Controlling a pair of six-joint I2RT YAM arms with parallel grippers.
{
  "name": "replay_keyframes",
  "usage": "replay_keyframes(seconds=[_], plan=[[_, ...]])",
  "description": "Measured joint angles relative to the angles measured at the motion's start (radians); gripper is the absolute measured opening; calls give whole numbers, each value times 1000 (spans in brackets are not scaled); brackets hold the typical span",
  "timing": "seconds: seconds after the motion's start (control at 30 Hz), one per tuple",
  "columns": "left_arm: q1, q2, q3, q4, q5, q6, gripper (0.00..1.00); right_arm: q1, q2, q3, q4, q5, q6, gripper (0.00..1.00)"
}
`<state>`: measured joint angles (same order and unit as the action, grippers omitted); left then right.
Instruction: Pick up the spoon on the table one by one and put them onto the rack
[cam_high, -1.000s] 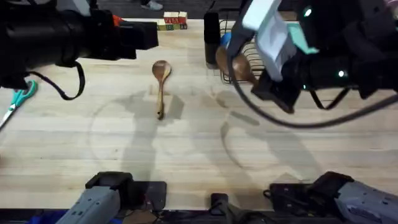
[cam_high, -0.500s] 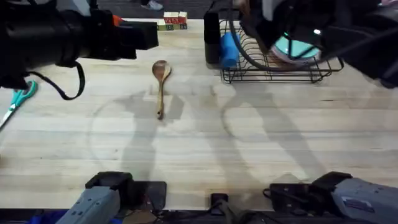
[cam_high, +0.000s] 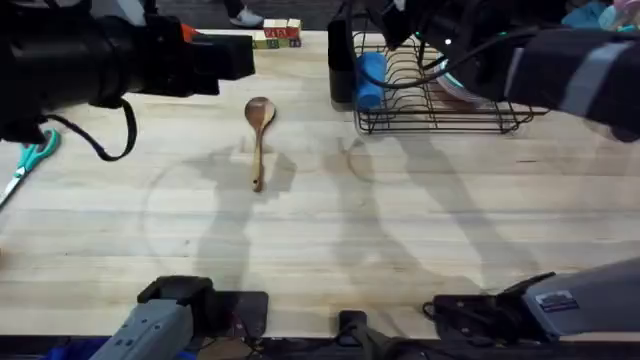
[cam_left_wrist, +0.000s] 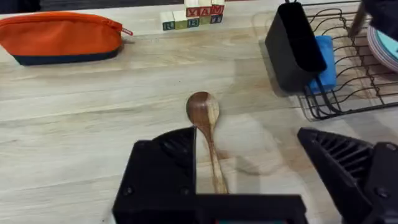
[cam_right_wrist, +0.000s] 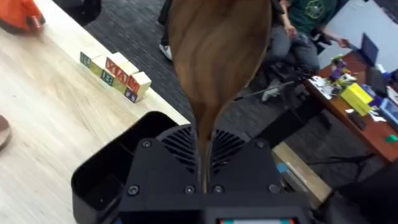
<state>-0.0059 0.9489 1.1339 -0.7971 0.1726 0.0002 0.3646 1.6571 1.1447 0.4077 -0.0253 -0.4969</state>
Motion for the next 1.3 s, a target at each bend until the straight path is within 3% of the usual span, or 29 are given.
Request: replay_keyframes(seconds=[0.2, 0.5, 0.97, 1.3], plan=[[0, 0, 0, 0, 0, 0, 993, -1, 117, 101, 73, -97, 25, 34], [0, 0, 0, 0, 0, 0, 993, -1, 126, 159, 95, -174, 43, 34], [0, 0, 0, 0, 0, 0, 993, 6, 163, 167, 81, -304, 86, 34], [0, 0, 0, 0, 0, 0, 993, 5, 228, 167, 65, -313, 86, 34]])
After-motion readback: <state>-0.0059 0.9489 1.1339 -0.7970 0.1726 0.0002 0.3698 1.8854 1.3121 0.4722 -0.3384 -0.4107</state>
